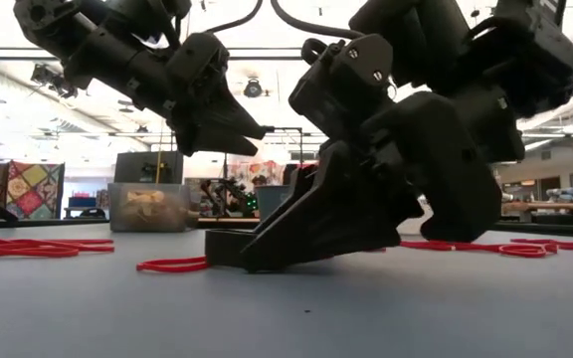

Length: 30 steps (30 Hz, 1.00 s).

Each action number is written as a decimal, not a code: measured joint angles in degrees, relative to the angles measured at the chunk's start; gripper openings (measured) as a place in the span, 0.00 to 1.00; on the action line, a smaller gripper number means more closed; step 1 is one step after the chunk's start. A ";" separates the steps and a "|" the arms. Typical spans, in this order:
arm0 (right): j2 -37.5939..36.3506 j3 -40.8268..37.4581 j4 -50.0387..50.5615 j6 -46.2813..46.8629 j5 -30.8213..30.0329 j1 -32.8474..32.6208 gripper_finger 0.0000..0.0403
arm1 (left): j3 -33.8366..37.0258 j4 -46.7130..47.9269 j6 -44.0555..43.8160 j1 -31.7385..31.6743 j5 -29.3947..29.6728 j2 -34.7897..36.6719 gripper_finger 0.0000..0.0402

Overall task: Sort rubber bands into baskets
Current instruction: Put the black rubber band into the blue bin

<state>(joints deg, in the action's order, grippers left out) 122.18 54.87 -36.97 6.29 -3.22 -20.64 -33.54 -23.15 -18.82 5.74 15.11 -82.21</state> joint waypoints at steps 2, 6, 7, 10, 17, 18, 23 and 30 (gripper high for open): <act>-1.22 -0.08 1.91 0.15 0.33 -0.04 0.31 | 0.00 0.24 0.42 0.44 0.00 0.00 0.63; -5.25 -0.16 5.13 -0.46 0.22 -0.11 0.06 | 0.00 0.90 2.67 1.46 0.02 0.00 0.63; -6.58 -0.13 6.17 -0.61 -0.69 -0.12 0.04 | 0.00 1.03 3.43 1.73 -0.34 0.00 0.63; -10.07 -0.13 10.36 -1.01 -5.80 -0.31 0.06 | 0.00 0.30 5.26 2.61 -2.99 0.00 0.63; -17.51 -0.13 22.78 -1.76 -20.38 -0.12 0.03 | 0.00 -1.26 8.40 4.93 -7.32 0.00 0.63; -18.46 -0.14 24.00 -1.57 -21.55 -0.04 0.03 | 0.00 -1.35 9.08 5.25 -7.33 0.00 0.63; -22.05 -0.13 24.92 -1.63 -22.75 0.95 0.03 | 0.00 -2.73 11.51 6.08 -7.28 -0.24 0.63; -22.91 -0.13 24.08 -3.35 -21.78 2.52 0.03 | 0.02 -9.00 12.74 6.05 -6.90 -3.92 0.61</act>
<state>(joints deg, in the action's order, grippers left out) 99.27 54.74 -12.89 2.94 -25.00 -18.12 -33.52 -32.16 -6.08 11.79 8.22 -86.13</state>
